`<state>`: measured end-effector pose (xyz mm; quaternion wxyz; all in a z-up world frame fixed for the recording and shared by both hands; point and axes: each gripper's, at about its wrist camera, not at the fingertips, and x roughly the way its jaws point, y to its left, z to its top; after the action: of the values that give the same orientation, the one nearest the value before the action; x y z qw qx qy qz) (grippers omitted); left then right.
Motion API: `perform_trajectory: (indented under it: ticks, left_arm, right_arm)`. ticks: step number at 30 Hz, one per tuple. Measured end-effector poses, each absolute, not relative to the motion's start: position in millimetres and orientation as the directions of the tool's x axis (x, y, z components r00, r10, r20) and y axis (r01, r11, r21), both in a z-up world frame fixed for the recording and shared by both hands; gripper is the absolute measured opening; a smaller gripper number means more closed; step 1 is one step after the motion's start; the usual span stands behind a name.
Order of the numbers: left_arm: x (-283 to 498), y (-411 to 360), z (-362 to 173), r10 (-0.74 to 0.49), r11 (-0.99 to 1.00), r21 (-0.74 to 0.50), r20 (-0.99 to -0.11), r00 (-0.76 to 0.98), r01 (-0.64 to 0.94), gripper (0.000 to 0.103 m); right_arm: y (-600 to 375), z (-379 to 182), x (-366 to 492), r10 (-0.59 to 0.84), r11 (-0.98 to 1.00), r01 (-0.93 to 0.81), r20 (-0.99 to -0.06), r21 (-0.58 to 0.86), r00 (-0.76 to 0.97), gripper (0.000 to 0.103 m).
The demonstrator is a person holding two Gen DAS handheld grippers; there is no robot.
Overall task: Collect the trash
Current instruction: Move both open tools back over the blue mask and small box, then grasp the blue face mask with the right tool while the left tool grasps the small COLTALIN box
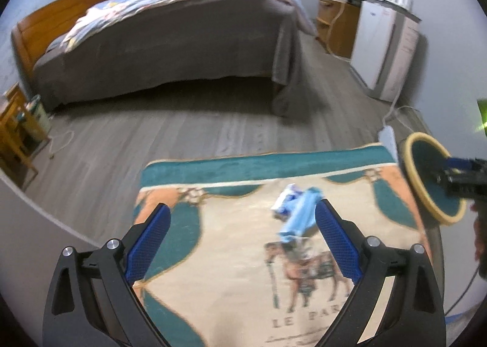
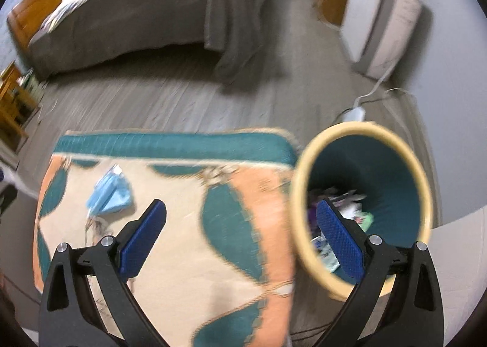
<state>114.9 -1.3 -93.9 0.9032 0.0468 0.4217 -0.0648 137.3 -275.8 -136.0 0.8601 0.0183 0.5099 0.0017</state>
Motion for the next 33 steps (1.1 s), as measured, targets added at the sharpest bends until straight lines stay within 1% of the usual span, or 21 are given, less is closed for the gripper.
perform_trajectory:
  ticks: [3, 5, 8, 11, 20, 27, 29, 30, 31, 33]
  left_arm:
    - [125.8, 10.1, -109.4, -0.066, 0.99, 0.022, -0.796, 0.602, 0.138, 0.095]
    - [132.2, 14.1, -117.1, -0.045, 0.99, 0.044, -0.807, 0.589, 0.135, 0.095]
    - [139.3, 17.4, -128.0, -0.032, 0.986, 0.069, -0.818, 0.574, 0.153, 0.095]
    - [144.6, 21.2, -135.7, -0.036, 0.985, 0.065, -0.829, 0.558, 0.161, 0.095]
    - [163.4, 33.3, -147.7, -0.039, 0.988, 0.048, -0.84, 0.54, 0.147, 0.095]
    - [172.6, 34.1, -153.4, -0.024, 0.983, 0.078, -0.842, 0.54, 0.166, 0.095]
    - [175.0, 35.2, -155.0, -0.025, 0.983, 0.076, -0.845, 0.535, 0.165, 0.095]
    - [176.4, 35.6, -155.9, -0.024, 0.983, 0.075, -0.846, 0.532, 0.165, 0.095]
    - [177.6, 35.8, -156.5, -0.024, 0.984, 0.075, -0.847, 0.531, 0.164, 0.095]
    - [180.2, 35.5, -158.3, -0.025, 0.984, 0.072, -0.849, 0.528, 0.162, 0.095]
  right_arm:
    - [-251.4, -150.4, 141.6, 0.023, 1.0, -0.025, -0.893, 0.013, 0.449, 0.097]
    - [-235.2, -159.8, 145.2, 0.027, 0.999, -0.05, -0.905, 0.006, 0.426, 0.097]
    - [-214.1, -169.2, 152.9, 0.039, 0.997, -0.083, -0.914, 0.006, 0.404, 0.097]
    - [-196.7, -173.8, 161.5, 0.053, 0.994, -0.104, -0.914, 0.012, 0.402, 0.097]
    - [-146.0, -195.6, 186.1, 0.089, 0.99, -0.138, -0.927, 0.041, 0.364, 0.097]
    - [-124.7, -213.5, 196.9, 0.117, 0.986, -0.154, -0.936, 0.068, 0.333, 0.097]
    - [-123.4, -217.1, 198.8, 0.131, 0.985, -0.151, -0.938, 0.086, 0.322, 0.096]
    - [-123.4, -220.2, 199.7, 0.153, 0.982, -0.151, -0.94, 0.111, 0.304, 0.087]
    - [-123.3, -222.3, 199.5, 0.168, 0.98, -0.152, -0.942, 0.128, 0.29, 0.073]
    - [-125.4, -223.9, 198.7, 0.198, 0.975, -0.15, -0.942, 0.162, 0.272, 0.054]
